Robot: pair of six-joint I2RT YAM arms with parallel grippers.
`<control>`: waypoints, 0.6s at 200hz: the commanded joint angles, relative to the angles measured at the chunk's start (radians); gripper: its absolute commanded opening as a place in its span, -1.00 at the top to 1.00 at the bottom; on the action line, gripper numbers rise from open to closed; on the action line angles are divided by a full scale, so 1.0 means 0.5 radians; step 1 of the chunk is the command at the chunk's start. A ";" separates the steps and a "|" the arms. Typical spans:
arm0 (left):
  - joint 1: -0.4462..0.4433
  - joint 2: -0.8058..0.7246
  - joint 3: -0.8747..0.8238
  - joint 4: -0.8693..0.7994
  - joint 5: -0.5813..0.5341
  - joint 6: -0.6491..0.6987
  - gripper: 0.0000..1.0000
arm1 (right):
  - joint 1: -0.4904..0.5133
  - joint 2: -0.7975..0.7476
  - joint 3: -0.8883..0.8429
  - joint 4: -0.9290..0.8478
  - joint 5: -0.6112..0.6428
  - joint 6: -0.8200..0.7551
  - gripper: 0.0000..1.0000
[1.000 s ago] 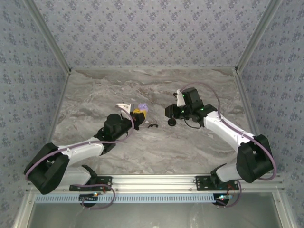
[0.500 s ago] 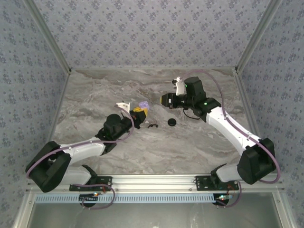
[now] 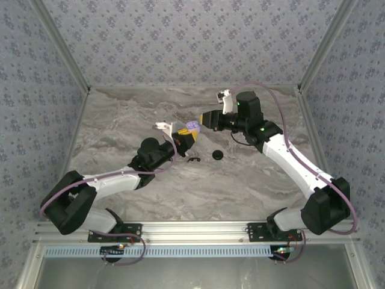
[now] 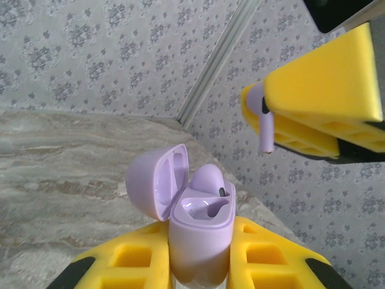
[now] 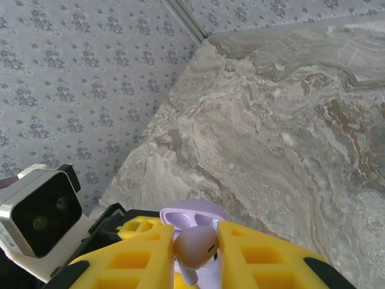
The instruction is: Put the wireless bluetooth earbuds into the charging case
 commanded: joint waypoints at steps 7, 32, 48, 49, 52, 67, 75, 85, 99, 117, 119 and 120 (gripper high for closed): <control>-0.032 0.048 0.082 0.091 0.050 -0.038 0.88 | 0.020 -0.041 0.073 0.041 -0.037 -0.018 0.52; -0.049 0.071 0.115 0.079 0.068 -0.047 0.88 | 0.028 -0.035 0.076 0.045 -0.024 -0.020 0.52; -0.053 0.082 0.129 0.076 0.074 -0.047 0.88 | 0.032 -0.029 0.079 0.044 -0.023 -0.024 0.52; -0.055 0.082 0.129 0.076 0.074 -0.047 0.88 | 0.032 -0.027 0.079 0.044 -0.022 -0.024 0.52; -0.055 0.083 0.132 0.076 0.074 -0.047 0.88 | 0.033 -0.028 0.078 0.043 -0.023 -0.026 0.51; -0.056 0.084 0.145 0.064 0.086 -0.044 0.88 | 0.035 -0.020 0.078 0.039 -0.026 -0.026 0.51; -0.057 0.085 0.151 0.058 0.093 -0.043 0.88 | 0.037 -0.017 0.082 0.035 -0.030 -0.030 0.51; -0.054 0.087 0.153 0.059 0.093 -0.043 0.88 | 0.040 -0.011 0.084 0.029 -0.030 -0.032 0.51; -0.058 0.087 0.158 0.064 0.109 -0.040 0.88 | 0.044 -0.006 0.088 0.013 -0.030 -0.045 0.51; -0.057 0.087 0.169 0.060 0.133 -0.033 0.88 | 0.049 0.002 0.093 -0.006 -0.021 -0.055 0.51; -0.056 0.086 0.172 0.058 0.137 -0.031 0.88 | 0.050 0.002 0.094 -0.008 -0.021 -0.057 0.51; -0.056 0.086 0.173 0.058 0.139 -0.031 0.88 | 0.050 0.002 0.094 -0.010 -0.021 -0.057 0.51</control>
